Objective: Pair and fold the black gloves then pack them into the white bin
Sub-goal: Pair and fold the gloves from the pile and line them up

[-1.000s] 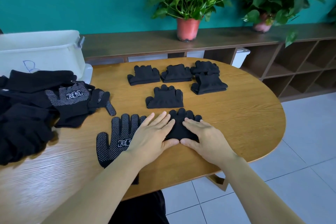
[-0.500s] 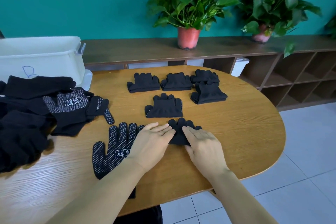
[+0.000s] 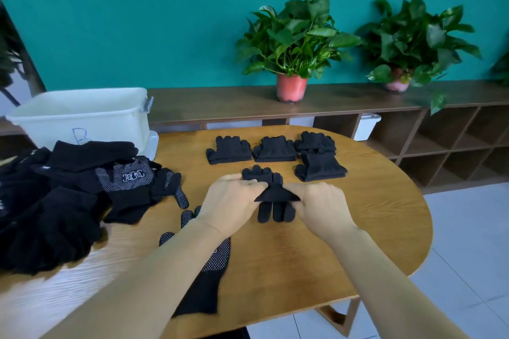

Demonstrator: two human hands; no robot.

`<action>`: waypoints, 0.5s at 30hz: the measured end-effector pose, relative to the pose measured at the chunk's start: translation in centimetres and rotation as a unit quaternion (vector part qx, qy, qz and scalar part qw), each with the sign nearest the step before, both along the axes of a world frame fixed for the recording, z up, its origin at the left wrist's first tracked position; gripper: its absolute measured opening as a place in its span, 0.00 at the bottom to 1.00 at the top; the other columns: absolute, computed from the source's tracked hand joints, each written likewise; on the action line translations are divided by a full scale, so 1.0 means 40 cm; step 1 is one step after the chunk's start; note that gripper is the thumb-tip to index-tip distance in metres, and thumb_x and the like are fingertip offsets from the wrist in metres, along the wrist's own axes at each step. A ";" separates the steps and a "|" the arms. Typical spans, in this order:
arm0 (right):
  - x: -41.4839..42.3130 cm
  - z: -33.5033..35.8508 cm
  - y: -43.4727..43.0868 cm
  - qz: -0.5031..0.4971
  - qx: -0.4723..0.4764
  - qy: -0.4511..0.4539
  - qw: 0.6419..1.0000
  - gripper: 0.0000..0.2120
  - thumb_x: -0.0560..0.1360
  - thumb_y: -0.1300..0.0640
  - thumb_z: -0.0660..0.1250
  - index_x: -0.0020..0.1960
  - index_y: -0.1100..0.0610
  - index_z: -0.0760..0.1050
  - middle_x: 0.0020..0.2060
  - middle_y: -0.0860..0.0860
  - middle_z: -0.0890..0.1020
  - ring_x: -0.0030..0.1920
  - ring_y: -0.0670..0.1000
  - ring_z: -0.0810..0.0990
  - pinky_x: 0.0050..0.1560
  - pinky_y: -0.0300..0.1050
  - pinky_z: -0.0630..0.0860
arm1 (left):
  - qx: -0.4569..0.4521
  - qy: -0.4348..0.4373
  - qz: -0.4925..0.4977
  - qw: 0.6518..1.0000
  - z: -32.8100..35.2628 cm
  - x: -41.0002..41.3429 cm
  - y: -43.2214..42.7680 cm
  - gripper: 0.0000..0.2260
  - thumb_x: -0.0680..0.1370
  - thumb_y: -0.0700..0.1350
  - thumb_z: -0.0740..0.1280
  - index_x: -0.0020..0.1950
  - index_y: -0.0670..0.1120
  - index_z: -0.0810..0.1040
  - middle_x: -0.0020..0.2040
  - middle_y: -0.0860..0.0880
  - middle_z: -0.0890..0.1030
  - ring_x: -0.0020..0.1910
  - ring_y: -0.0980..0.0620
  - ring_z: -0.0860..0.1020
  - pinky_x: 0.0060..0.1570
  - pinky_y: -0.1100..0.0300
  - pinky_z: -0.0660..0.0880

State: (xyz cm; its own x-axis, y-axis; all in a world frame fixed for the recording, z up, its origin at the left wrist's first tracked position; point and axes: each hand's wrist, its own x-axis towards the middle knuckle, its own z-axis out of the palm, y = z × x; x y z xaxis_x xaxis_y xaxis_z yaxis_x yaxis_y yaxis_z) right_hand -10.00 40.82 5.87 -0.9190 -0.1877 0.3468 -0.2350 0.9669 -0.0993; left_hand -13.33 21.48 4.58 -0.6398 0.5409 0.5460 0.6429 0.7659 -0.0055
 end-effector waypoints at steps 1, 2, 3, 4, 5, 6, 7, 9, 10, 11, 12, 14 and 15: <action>-0.013 0.024 -0.002 0.004 -0.007 -0.005 1.000 0.11 0.78 0.58 0.61 0.57 0.48 0.78 0.37 0.48 0.79 0.40 0.54 0.76 0.37 0.45 0.69 | -0.001 0.002 0.008 1.000 0.018 -0.010 -0.004 0.17 0.60 0.44 0.85 0.45 0.49 0.86 0.34 0.52 0.84 0.33 0.53 0.84 0.45 0.54 0.81; -0.029 0.042 -0.003 0.007 -0.015 -0.004 1.000 0.12 0.79 0.56 0.61 0.59 0.46 0.79 0.40 0.48 0.81 0.43 0.54 0.78 0.39 0.44 0.71 | -0.003 0.005 0.016 1.000 0.039 -0.020 -0.006 0.16 0.61 0.45 0.84 0.45 0.49 0.86 0.31 0.52 0.83 0.31 0.51 0.83 0.44 0.53 0.81; -0.047 0.054 -0.004 0.010 -0.024 -0.002 1.000 0.14 0.79 0.56 0.61 0.61 0.44 0.79 0.43 0.47 0.83 0.46 0.53 0.79 0.41 0.44 0.72 | -0.006 0.001 0.024 1.000 0.060 -0.029 -0.007 0.15 0.64 0.45 0.83 0.48 0.50 0.86 0.31 0.51 0.83 0.33 0.49 0.84 0.46 0.52 0.81; -0.062 0.064 -0.007 0.013 -0.034 -0.003 0.999 0.15 0.80 0.55 0.62 0.63 0.43 0.78 0.47 0.47 0.84 0.49 0.53 0.80 0.43 0.43 0.72 | -0.008 -0.008 0.031 0.999 0.080 -0.033 -0.004 0.14 0.69 0.46 0.79 0.54 0.51 0.85 0.36 0.49 0.85 0.40 0.47 0.85 0.53 0.52 0.79; -0.083 0.071 -0.008 0.015 -0.042 -0.004 0.999 0.16 0.80 0.55 0.62 0.64 0.43 0.78 0.50 0.47 0.84 0.52 0.52 0.80 0.45 0.43 0.72 | -0.018 -0.019 0.045 0.999 0.094 -0.048 0.001 0.15 0.75 0.47 0.74 0.62 0.52 0.82 0.45 0.48 0.86 0.50 0.45 0.84 0.61 0.52 0.74; -0.104 0.076 -0.008 0.013 -0.045 -0.006 0.999 0.16 0.80 0.55 0.62 0.65 0.43 0.77 0.52 0.46 0.84 0.54 0.52 0.79 0.48 0.44 0.73 | -0.028 -0.030 0.063 0.997 0.102 -0.068 0.004 0.17 0.80 0.49 0.67 0.69 0.53 0.76 0.55 0.49 0.85 0.60 0.45 0.80 0.68 0.55 0.67; -0.128 0.079 -0.009 0.011 -0.046 -0.007 0.999 0.16 0.80 0.55 0.63 0.66 0.43 0.77 0.54 0.46 0.84 0.55 0.52 0.79 0.49 0.44 0.74 | -0.044 -0.053 0.080 0.994 0.109 -0.090 0.005 0.18 0.83 0.51 0.61 0.73 0.55 0.71 0.61 0.50 0.82 0.66 0.47 0.75 0.71 0.57 0.61; -0.180 0.083 -0.014 0.010 -0.038 -0.002 0.999 0.16 0.80 0.54 0.63 0.66 0.43 0.76 0.55 0.46 0.83 0.56 0.52 0.79 0.50 0.45 0.74 | -0.056 -0.072 0.101 0.991 0.121 -0.137 0.005 0.18 0.84 0.52 0.57 0.75 0.57 0.68 0.65 0.52 0.79 0.69 0.48 0.72 0.72 0.60 0.55; -0.204 0.083 -0.017 0.008 -0.029 -0.002 1.000 0.16 0.80 0.54 0.62 0.66 0.43 0.76 0.55 0.46 0.83 0.56 0.53 0.79 0.50 0.45 0.74 | -0.058 -0.075 0.106 0.990 0.125 -0.162 0.004 0.18 0.84 0.52 0.57 0.75 0.57 0.68 0.65 0.52 0.79 0.69 0.48 0.72 0.72 0.61 0.55; -0.227 0.082 -0.019 0.004 -0.019 -0.007 1.000 0.16 0.80 0.54 0.62 0.66 0.44 0.76 0.54 0.46 0.83 0.56 0.53 0.78 0.49 0.45 0.73 | -0.053 -0.080 0.109 0.989 0.127 -0.187 0.003 0.18 0.84 0.51 0.57 0.74 0.57 0.68 0.65 0.52 0.79 0.68 0.47 0.73 0.72 0.60 0.55; -0.252 0.083 -0.021 -0.001 -0.010 -0.008 1.000 0.15 0.80 0.54 0.61 0.65 0.44 0.76 0.53 0.47 0.83 0.54 0.53 0.79 0.48 0.46 0.73 | -0.044 -0.085 0.110 0.989 0.129 -0.210 0.003 0.17 0.84 0.50 0.57 0.74 0.57 0.69 0.65 0.51 0.80 0.68 0.47 0.73 0.72 0.60 0.55; -0.295 0.077 -0.025 -0.011 0.005 0.024 1.000 0.12 0.79 0.57 0.62 0.60 0.49 0.77 0.46 0.49 0.83 0.49 0.55 0.79 0.42 0.45 0.72 | -0.016 -0.072 0.108 0.991 0.114 -0.262 0.002 0.17 0.83 0.48 0.60 0.72 0.56 0.72 0.62 0.50 0.81 0.66 0.46 0.74 0.72 0.58 0.57; -0.311 0.068 -0.029 -0.011 0.012 0.076 0.997 0.09 0.77 0.60 0.64 0.55 0.52 0.78 0.41 0.50 0.82 0.44 0.55 0.80 0.38 0.45 0.70 | 0.006 -0.049 0.097 0.994 0.096 -0.284 0.001 0.17 0.82 0.45 0.64 0.71 0.53 0.74 0.61 0.49 0.82 0.65 0.45 0.76 0.72 0.57 0.59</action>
